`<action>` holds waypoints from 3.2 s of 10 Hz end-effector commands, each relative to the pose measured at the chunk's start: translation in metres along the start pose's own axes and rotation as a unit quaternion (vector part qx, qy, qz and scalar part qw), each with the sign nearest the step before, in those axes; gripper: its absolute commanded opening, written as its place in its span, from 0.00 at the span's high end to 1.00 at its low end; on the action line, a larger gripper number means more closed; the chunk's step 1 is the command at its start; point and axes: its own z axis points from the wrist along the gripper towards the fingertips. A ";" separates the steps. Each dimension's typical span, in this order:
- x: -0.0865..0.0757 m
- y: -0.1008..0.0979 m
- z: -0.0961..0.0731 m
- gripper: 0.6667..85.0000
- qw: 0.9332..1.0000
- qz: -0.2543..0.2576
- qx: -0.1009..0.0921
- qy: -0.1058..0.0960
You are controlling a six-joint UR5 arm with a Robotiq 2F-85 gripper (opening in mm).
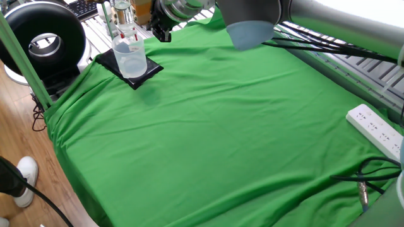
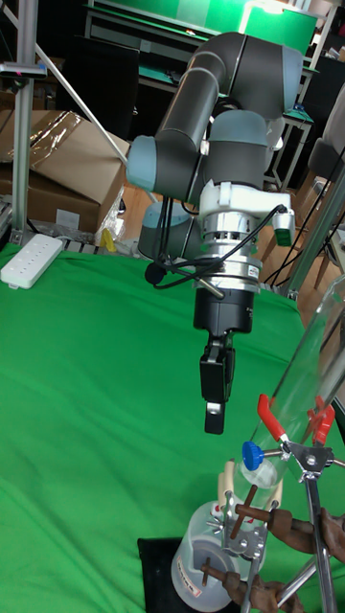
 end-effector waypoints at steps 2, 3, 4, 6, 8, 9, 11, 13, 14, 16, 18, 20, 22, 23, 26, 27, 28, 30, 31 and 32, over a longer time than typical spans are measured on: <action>-0.001 0.004 0.002 0.99 0.999 0.030 -0.009 -0.009; 0.003 0.008 0.001 0.99 1.000 0.024 -0.016 0.000; 0.013 0.010 0.001 0.99 1.000 0.009 -0.019 0.019; 0.020 0.014 0.001 0.99 0.999 0.003 -0.029 0.032; 0.004 0.020 0.001 0.99 0.999 -0.018 -0.039 0.001; 0.006 0.019 0.005 0.99 0.999 -0.040 -0.032 0.001; 0.001 0.016 0.021 0.99 0.997 -0.074 0.011 0.002; -0.010 0.017 0.026 0.99 0.996 -0.092 0.015 -0.017; -0.010 0.017 0.029 0.99 0.995 -0.101 0.022 -0.017; -0.008 0.024 0.036 0.99 0.995 -0.096 0.035 -0.016; 0.002 0.023 0.039 0.99 0.993 -0.113 0.041 -0.005; 0.012 0.021 0.049 0.99 0.992 -0.117 0.052 -0.006; 0.013 0.014 0.053 0.99 0.991 -0.120 0.058 -0.010; 0.009 0.013 0.057 0.99 0.991 -0.117 0.056 -0.020; 0.009 0.016 0.060 0.99 0.990 -0.127 0.061 -0.023; 0.009 0.016 0.062 0.99 0.989 -0.131 0.065 -0.022; 0.008 0.017 0.065 0.99 0.989 -0.130 0.066 -0.023; 0.007 0.013 0.064 0.99 0.988 -0.133 0.072 -0.023; 0.007 0.008 0.065 0.99 0.987 -0.137 0.083 -0.022; 0.004 0.008 0.068 0.99 0.987 -0.136 0.082 -0.023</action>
